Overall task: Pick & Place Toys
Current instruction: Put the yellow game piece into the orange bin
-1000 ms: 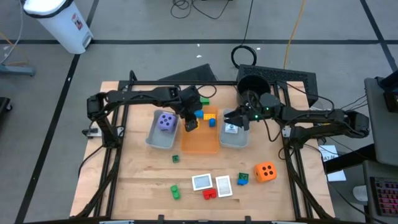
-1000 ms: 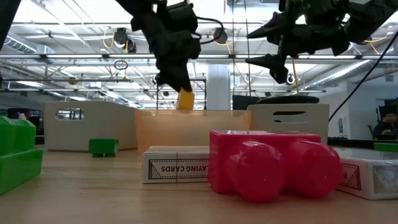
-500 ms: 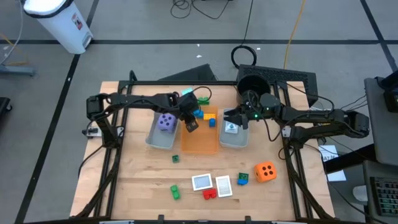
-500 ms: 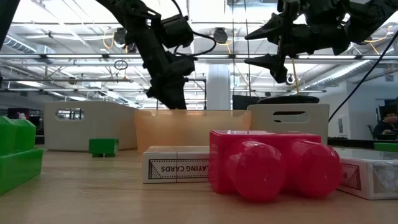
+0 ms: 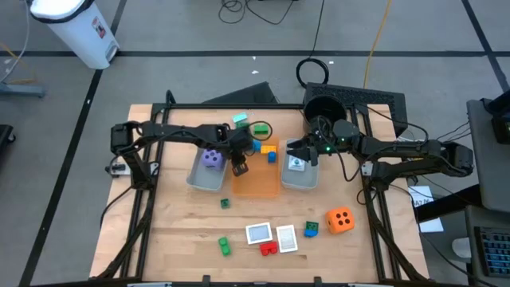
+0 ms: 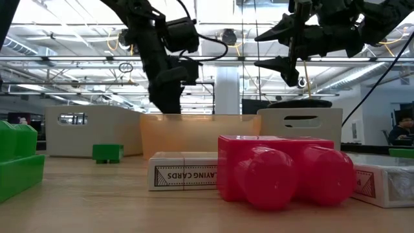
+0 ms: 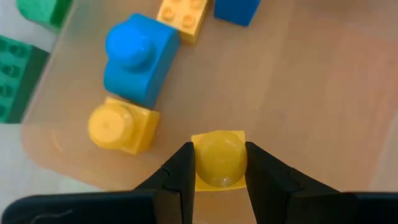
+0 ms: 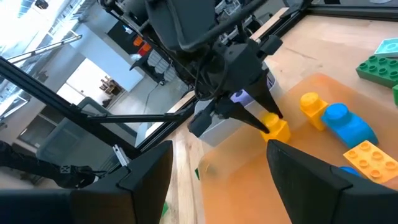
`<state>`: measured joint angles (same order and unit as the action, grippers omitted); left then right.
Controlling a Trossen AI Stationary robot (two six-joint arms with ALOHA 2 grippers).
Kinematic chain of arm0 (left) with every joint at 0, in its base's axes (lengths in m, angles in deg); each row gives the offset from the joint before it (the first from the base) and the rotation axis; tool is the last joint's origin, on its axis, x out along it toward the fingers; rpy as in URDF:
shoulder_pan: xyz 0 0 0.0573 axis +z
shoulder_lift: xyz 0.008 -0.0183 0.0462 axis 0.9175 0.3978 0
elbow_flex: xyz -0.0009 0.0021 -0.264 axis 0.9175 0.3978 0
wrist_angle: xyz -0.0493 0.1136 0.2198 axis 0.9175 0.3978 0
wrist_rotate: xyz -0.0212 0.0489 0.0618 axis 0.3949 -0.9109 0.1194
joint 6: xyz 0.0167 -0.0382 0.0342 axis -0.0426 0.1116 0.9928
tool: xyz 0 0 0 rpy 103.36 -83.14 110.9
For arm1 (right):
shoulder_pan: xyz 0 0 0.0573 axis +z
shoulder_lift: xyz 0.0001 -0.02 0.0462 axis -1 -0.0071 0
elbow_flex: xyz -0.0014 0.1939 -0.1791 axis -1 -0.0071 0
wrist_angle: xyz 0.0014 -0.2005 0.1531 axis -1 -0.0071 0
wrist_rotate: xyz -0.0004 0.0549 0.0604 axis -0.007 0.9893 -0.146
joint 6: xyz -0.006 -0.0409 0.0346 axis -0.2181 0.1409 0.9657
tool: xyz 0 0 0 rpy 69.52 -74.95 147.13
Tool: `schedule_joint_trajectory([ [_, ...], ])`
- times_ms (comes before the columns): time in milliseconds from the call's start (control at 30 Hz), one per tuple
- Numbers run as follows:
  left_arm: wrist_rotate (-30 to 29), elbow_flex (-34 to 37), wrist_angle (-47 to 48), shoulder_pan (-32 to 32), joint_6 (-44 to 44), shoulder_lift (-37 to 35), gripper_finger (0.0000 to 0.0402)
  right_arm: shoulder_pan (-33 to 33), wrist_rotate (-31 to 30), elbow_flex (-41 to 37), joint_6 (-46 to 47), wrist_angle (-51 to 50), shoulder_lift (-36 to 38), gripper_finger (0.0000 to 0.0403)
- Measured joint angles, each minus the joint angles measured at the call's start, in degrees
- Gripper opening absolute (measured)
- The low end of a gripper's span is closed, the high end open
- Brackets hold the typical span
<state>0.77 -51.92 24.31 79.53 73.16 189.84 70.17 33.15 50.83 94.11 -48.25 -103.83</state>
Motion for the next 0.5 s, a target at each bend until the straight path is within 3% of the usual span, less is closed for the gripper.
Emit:
schedule_joint_trajectory([
  [133,1.7,2.9,-1.9,-0.3,-1.4,-1.9,0.0108,0.0,-1.3,0.0,0.3,0.0,0.0,0.0254],
  [300,2.0,8.3,-11.9,-0.9,-2.0,-7.6,0.0108,0.0,-2.9,0.0,0.4,0.2,0.0,0.0254],
  [500,0.3,13.6,-16.5,-0.7,3.5,-10.8,0.0108,0.0,-4.3,0.0,0.6,0.2,0.0,0.0254],
])
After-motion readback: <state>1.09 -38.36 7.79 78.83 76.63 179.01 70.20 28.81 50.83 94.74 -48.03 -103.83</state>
